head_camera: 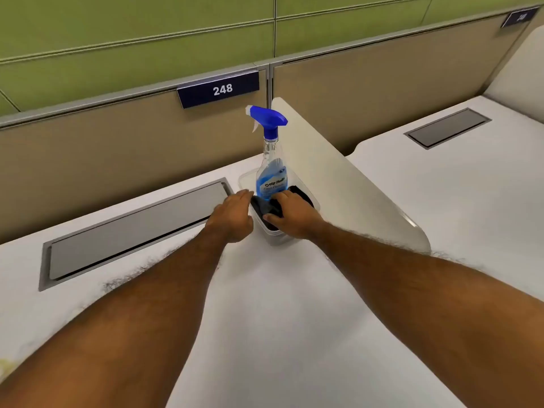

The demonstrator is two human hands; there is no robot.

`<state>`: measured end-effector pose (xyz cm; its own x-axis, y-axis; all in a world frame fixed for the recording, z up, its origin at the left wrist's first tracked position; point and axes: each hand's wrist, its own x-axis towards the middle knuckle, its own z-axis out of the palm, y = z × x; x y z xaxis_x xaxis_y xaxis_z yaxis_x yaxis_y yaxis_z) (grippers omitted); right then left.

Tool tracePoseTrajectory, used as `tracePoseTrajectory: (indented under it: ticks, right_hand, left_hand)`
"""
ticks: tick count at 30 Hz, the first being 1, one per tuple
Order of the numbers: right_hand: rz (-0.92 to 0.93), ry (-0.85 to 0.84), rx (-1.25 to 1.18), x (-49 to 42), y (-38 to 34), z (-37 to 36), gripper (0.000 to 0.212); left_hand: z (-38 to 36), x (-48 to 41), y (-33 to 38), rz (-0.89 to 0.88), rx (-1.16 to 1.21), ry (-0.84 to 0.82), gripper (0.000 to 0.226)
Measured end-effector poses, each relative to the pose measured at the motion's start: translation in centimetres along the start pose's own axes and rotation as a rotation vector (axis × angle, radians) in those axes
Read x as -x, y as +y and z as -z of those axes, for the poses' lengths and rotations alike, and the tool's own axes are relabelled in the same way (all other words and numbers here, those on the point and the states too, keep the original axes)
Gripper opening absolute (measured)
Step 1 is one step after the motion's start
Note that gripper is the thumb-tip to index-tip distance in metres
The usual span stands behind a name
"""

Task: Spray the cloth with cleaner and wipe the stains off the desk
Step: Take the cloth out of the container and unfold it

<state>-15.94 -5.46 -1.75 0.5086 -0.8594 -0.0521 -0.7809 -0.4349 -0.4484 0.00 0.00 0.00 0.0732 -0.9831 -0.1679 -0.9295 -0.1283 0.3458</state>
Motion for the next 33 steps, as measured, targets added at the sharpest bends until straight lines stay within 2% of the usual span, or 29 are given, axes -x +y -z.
tracePoseTrajectory:
  ticks: [5,10,15,18,21,27,33]
  right_hand:
    - [0.007,-0.126,0.021,-1.2,0.2,-0.6,0.038]
    - [-0.006,-0.131,0.06,-1.8,0.0,-1.4,0.038]
    - [-0.08,-0.137,-0.014,-2.1,-0.3,-2.3,0.036]
    - [-0.139,-0.086,-0.066,-2.1,-0.3,-2.2,0.036]
    - [-0.108,-0.002,-0.066,-1.8,0.0,-1.2,0.026]
    - [-0.064,0.156,-0.158,-1.5,0.3,2.5,0.012]
    - [-0.007,0.316,-0.261,-0.4,-1.4,6.9,0.018]
  left_hand:
    - [-0.1,-1.7,0.3,0.006,-0.026,-0.023,0.063]
    - [-1.1,-2.6,0.4,-0.01,-0.007,0.048,0.048]
    - [-2.0,-3.4,0.3,0.004,0.048,0.088,0.045]
    - [-2.1,-3.3,0.6,-0.006,0.126,0.124,0.044]
    - [-1.6,-3.0,0.9,-0.019,0.223,0.195,0.041]
    - [0.5,-1.9,2.8,-0.036,0.694,0.252,0.042]
    - [3.0,0.1,5.3,-0.076,0.947,0.321,0.051]
